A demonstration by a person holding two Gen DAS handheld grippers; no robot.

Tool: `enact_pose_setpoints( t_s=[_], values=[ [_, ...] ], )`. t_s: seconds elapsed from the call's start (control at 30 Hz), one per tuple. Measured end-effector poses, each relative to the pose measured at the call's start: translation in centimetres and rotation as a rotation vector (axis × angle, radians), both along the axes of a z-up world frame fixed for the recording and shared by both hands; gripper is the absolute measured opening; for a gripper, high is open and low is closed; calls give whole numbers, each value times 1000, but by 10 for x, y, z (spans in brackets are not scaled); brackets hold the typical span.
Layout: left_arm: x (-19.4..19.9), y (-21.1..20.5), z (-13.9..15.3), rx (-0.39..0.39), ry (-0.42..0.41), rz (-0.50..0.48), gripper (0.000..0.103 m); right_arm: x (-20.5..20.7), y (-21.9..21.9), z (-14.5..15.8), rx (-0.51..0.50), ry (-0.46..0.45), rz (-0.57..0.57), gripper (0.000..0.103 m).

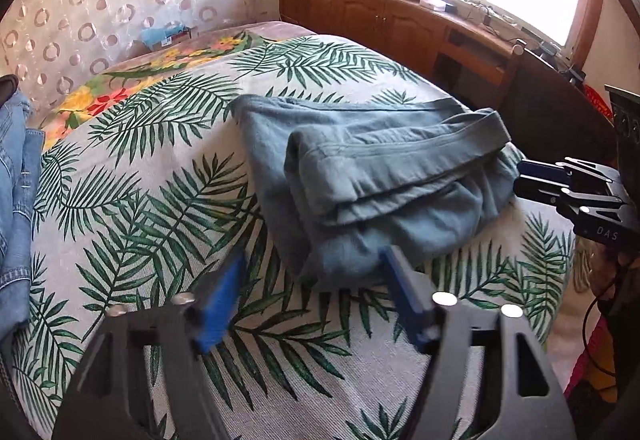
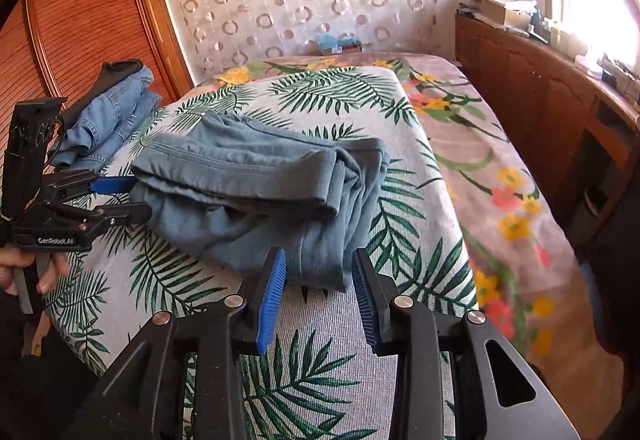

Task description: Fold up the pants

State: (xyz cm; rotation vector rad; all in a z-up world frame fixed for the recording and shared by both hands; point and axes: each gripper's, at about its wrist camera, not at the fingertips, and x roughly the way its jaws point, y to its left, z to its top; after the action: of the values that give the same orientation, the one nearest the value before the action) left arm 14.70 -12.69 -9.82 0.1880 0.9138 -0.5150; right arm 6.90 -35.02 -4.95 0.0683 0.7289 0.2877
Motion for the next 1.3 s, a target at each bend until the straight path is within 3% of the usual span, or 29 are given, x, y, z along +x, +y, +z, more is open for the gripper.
enact_pose_setpoints(
  t_s=[0.23,0.4,0.53,0.97,1.3],
  values=[
    [-1,-1,-5,18,-20,-6,77,8,-2,-4,-5,19,-4,36],
    [1,-1,-7,-32,8,-31,47,8,2,-5,-25,8,-2,35],
    [-3,-5,-4,-48,4,-59,20,5,5,-7,-15,-4,26,11],
    [-55,18,24,-94,-35,-66,16,-44,4,6,23,-32,95,8],
    [-77,20,8,-69,-4,-78,17,-55,-6,0,45,19,108,8]
  ],
)
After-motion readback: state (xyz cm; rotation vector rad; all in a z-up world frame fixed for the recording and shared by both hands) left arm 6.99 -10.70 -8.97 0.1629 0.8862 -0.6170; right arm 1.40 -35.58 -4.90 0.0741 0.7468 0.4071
